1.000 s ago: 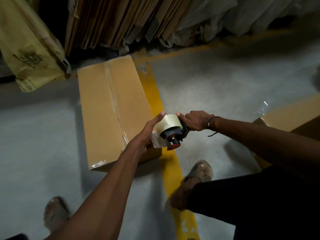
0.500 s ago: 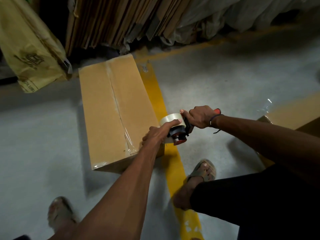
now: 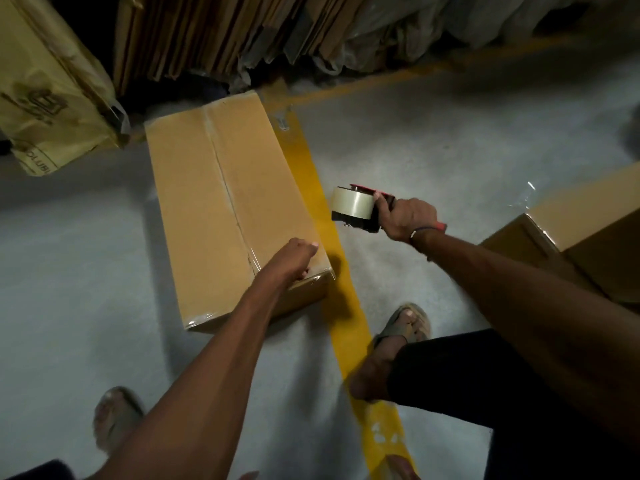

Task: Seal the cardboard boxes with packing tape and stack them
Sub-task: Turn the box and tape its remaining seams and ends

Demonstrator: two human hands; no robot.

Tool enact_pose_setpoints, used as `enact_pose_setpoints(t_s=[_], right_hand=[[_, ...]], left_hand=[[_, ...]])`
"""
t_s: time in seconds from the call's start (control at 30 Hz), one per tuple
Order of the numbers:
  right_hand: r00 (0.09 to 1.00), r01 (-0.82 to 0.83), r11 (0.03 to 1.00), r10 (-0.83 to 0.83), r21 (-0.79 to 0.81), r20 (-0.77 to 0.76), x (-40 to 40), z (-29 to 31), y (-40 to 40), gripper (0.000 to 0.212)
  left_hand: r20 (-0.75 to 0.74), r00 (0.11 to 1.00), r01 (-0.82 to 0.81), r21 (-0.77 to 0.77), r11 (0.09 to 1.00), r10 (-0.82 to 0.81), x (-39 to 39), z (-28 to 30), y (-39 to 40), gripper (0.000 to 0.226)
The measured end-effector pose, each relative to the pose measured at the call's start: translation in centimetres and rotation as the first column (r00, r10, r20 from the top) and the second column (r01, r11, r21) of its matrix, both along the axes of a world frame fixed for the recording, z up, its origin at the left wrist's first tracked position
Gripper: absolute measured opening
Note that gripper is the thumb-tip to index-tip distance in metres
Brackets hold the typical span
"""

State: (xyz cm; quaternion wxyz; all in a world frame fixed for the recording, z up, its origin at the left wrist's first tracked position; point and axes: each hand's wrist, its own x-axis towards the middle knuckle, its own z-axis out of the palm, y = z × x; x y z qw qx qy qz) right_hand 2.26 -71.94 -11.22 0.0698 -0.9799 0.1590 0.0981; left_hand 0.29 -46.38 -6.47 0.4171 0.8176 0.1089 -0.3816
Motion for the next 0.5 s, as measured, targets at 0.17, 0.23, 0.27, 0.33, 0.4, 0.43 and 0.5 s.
enact_pose_setpoints(t_s=[0.17,0.23,0.27,0.33,0.4,0.43,0.5], right_hand=[[0.931,0.357,0.878,-0.309,0.319,-0.192,-5.1,-8.8,3.6,0.048],[0.900,0.434,0.827,-0.377,0.358,-0.221,-6.6,-12.0,4.3,0.059],[0.896,0.442,0.819,-0.385,0.365,-0.222,-7.1,-13.3,4.5,0.061],[0.892,0.449,0.813,-0.383,0.372,-0.240,-7.6,-15.5,5.1,0.061],[0.895,0.444,0.802,-0.380,0.399,-0.233,-7.7,-16.7,5.7,0.056],[0.893,0.450,0.788,-0.390,0.420,-0.226,-7.7,-17.2,6.0,0.053],[0.879,0.476,0.738,-0.424,0.478,-0.220,-7.6,-18.6,6.6,0.054]], left_hand=[[0.062,0.997,0.055,-0.016,0.998,-0.054,-0.1,-2.5,1.5,0.044],[0.115,0.990,0.087,-0.013,0.996,-0.085,-0.2,-2.6,1.6,0.050],[0.144,0.986,0.092,-0.016,0.996,-0.089,-0.1,-2.7,1.7,0.053],[0.190,0.974,0.129,-0.014,0.991,-0.124,-0.3,-3.5,2.0,0.054],[0.219,0.965,0.157,-0.023,0.987,-0.148,-0.4,-4.2,2.4,0.054],[0.215,0.965,0.162,-0.041,0.986,-0.149,-0.5,-4.4,2.5,0.055],[0.202,0.970,0.150,-0.063,0.987,-0.135,-0.7,-5.0,2.8,0.057]])
